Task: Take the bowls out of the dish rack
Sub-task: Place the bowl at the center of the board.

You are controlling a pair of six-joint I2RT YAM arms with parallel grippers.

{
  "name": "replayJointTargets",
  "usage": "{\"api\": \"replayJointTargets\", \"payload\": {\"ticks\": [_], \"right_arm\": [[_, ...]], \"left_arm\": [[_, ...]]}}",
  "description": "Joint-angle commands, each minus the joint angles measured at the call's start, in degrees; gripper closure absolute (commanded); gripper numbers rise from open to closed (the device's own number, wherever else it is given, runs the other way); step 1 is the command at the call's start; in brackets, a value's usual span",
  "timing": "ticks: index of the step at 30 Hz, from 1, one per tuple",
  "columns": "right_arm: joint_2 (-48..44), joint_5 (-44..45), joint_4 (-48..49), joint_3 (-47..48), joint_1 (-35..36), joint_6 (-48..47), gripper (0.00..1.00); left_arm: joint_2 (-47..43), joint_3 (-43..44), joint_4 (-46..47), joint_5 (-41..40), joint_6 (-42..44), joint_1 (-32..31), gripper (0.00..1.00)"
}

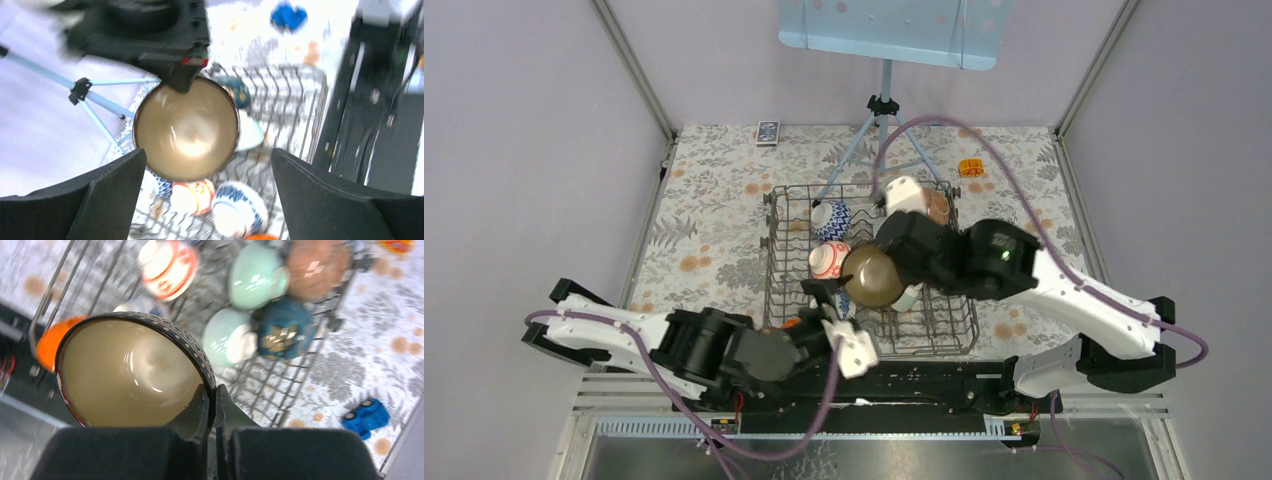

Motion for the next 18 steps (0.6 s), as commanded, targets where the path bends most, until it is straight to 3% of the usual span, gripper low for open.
{"api": "replayJointTargets", "payload": {"ticks": [1, 5, 8, 10, 14, 18], "right_arm": [[-5.16, 7.94, 0.33, 3.71, -11.7, -4.87, 1.0], [-8.65, 3.12, 7.48, -1.4, -25.14, -7.76, 1.0], [-11.13, 2.6, 12.45, -6.24, -32.2, -7.55, 1.0], [-12.61, -1.45, 16.16, -9.94, -39.74, -6.36, 1.0], [-14.54, -15.42, 24.16, -18.48, -60.4, -0.57, 1.0], [-12.61, -18.69, 30.94, -24.22, -69.08, 8.15, 1.0]], "left_arm": [[-7.93, -3.88, 27.4, -10.39, -6.38, -0.03, 0.01], [-11.55, -14.12, 49.34, -19.28, -5.68, 0.33, 0.01], [-12.58, -19.62, 57.72, -25.49, -9.59, 1.55, 0.01], [-13.35, -21.26, 54.65, -25.76, -17.29, 3.31, 0.01], [-13.65, -19.95, 36.33, -22.24, -37.92, 8.82, 0.01], [-10.71, -16.25, 19.13, -22.33, -51.34, 11.79, 0.01]]}}
